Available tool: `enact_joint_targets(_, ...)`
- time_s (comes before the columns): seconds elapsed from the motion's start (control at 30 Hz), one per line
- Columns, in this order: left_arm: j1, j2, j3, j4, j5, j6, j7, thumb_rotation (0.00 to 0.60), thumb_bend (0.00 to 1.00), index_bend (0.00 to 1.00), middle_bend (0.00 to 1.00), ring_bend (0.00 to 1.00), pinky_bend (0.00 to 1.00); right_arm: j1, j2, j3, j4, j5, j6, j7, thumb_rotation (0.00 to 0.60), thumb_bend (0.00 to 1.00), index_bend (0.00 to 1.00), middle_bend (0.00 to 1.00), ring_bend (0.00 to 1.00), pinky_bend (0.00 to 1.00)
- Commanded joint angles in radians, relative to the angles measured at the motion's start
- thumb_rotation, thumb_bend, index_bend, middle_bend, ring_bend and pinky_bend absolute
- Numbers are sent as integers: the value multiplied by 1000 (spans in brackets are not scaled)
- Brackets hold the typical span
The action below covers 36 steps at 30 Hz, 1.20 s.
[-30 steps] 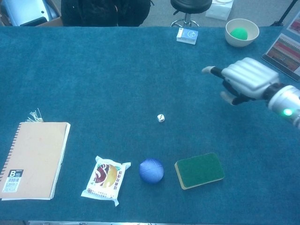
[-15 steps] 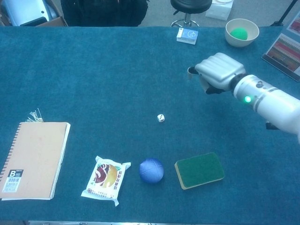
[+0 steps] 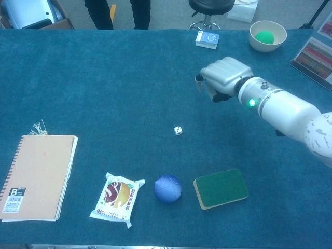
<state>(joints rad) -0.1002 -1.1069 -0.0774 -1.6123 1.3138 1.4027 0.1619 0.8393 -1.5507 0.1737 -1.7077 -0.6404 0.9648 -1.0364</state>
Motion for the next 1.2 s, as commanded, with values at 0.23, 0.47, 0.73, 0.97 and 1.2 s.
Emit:
enact_joint_targets(0.23, 0, 0, 3, -5, 4, 2, 7, 600, 380, 444, 275, 96, 142, 60, 4, -37, -48, 102, -15, 45, 600, 1000, 402, 1000, 1000, 1000)
enact_joint_targets(0.47, 0, -1, 2, 0, 5, 3, 1, 600, 380, 441, 305, 98, 146, 85, 0, -53, -62, 126, -44, 121, 600, 1000, 404, 1000, 1000, 1000)
enact_joint_targets(0.73, 1, 0, 2, 1, 4, 4, -3, 600, 380, 439, 319, 99, 149, 103, 17, -51, -79, 139, -91, 236, 600, 1000, 404, 1000, 1000, 1000)
enact_joint_targets(0.97, 0, -1, 2, 2, -2, -1, 2, 600, 380, 439, 325, 99, 149, 125, 30, -74, -90, 172, -118, 296, 600, 1000, 406, 1000, 1000, 1000)
enact_joint_targets(1.2, -1, 0, -1, 3, -9, -3, 2, 600, 380, 439, 329, 99, 149, 154, 45, -94, -93, 202, -139, 342, 600, 1000, 413, 1000, 1000, 1000)
